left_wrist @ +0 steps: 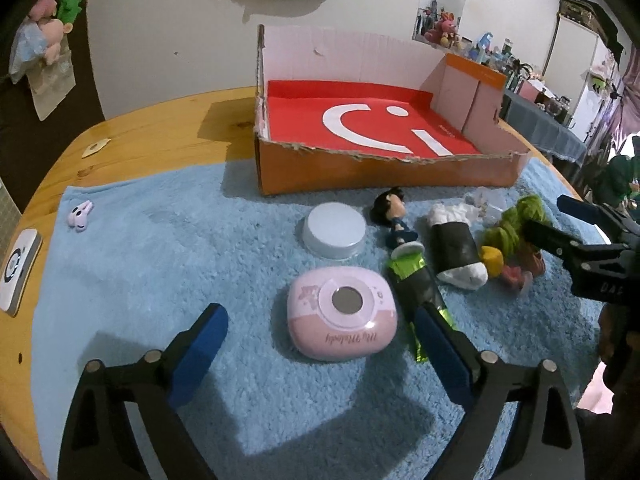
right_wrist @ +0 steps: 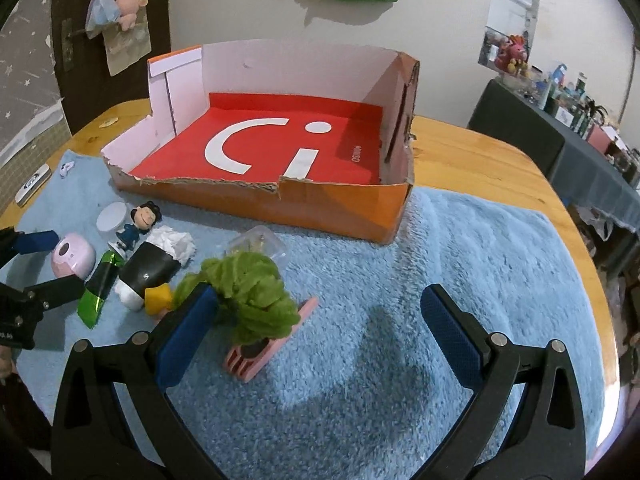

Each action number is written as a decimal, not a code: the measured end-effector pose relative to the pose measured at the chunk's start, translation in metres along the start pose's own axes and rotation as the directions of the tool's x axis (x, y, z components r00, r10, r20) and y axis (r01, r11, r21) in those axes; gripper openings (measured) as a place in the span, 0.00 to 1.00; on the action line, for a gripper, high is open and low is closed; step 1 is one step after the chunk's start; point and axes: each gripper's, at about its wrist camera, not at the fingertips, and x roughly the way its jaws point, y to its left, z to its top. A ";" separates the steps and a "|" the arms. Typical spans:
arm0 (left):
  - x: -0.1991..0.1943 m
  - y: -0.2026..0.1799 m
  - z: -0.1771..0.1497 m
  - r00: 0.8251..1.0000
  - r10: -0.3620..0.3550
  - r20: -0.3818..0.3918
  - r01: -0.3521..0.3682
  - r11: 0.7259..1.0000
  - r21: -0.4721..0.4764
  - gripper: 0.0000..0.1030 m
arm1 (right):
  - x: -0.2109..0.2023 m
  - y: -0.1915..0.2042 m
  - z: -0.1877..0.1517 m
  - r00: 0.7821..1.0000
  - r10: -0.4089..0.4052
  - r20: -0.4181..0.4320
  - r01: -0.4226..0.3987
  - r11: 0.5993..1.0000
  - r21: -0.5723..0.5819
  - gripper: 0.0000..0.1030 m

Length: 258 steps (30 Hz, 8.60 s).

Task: Organize objects
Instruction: 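Grasp the green yarn scrunchie with the right tool while the left tool grasps the pink speaker, then carry both items into the red box and open both tools to release, then lift both tools out of the box and back over the towel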

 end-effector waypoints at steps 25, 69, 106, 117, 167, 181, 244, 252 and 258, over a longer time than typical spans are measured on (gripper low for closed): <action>-0.002 -0.016 0.004 0.995 -0.101 0.008 0.101 0.992 0.072 0.53 | -0.002 0.000 0.001 0.989 0.146 -0.005 -0.146 0.989 -0.023 0.27; -0.051 -0.021 0.101 0.968 -0.087 0.235 0.054 0.988 0.142 0.53 | -0.041 -0.014 0.084 0.975 0.171 0.142 -0.165 0.985 -0.059 0.27; 0.088 -0.027 0.138 0.993 0.087 -0.082 -0.056 0.946 0.319 0.54 | 0.104 -0.007 0.106 0.956 0.042 -0.289 -0.112 0.967 -0.229 0.27; 0.088 -0.020 0.135 0.993 0.078 -0.091 -0.045 0.948 0.315 0.54 | 0.101 -0.012 0.100 0.957 0.041 -0.287 -0.111 0.966 -0.233 0.27; -0.017 -0.006 0.148 0.983 -0.034 0.181 0.018 0.996 0.090 0.91 | 0.009 -0.015 0.123 0.996 0.085 0.000 -0.084 0.989 -0.124 0.81; -0.084 -0.012 0.120 0.950 0.019 0.313 -0.026 0.999 0.020 1.00 | -0.078 -0.017 0.112 0.974 0.058 0.221 -0.047 0.997 -0.053 0.95; -0.041 -0.050 -0.063 0.945 0.190 0.264 -0.170 0.980 -0.099 1.00 | -0.053 0.025 -0.077 0.984 -0.044 0.171 0.027 0.995 0.097 0.99; -0.026 -0.053 -0.044 0.968 0.162 0.192 -0.153 0.986 -0.064 1.00 | -0.039 0.021 -0.063 0.993 -0.051 0.111 0.042 0.996 0.083 0.99; -0.012 -0.055 -0.029 0.981 0.152 0.123 -0.149 0.988 -0.035 1.00 | -0.021 0.013 -0.050 0.999 -0.034 0.023 0.032 0.996 0.079 0.99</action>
